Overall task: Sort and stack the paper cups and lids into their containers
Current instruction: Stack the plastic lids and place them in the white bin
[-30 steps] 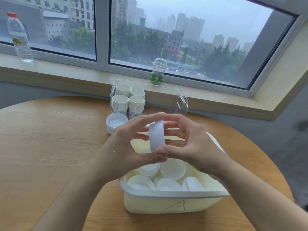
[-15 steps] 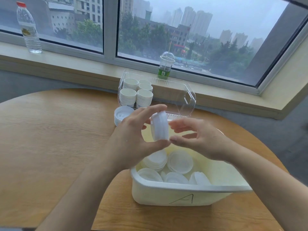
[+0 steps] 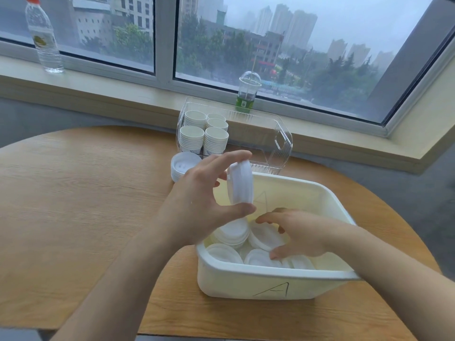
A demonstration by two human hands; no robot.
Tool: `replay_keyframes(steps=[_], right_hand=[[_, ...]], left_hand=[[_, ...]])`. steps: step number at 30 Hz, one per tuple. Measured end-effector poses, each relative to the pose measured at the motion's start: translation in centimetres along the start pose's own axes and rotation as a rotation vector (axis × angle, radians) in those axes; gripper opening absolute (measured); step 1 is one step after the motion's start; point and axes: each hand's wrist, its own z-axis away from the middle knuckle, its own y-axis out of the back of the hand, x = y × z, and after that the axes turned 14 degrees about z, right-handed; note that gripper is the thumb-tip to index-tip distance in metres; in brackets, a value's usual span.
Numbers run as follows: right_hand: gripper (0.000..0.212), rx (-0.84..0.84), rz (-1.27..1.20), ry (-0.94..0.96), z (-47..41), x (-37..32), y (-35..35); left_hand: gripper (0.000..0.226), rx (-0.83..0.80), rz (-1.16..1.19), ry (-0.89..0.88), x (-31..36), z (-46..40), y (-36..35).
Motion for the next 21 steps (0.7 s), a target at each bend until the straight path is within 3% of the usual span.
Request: replay_keyframes(steps=[15,21], right_hand=[[0.089,0.063,-0.120,-0.068,0.0,-0.2,0.4],[0.088,0.211,-0.338,-0.067,2.1,0.2,1.7]], left_hand=[[0.081,-0.012,0.037,0.004,-0.1,0.0,0.0],[0.082,0.006,0.053,0.013,-0.2,0.0,0.1]])
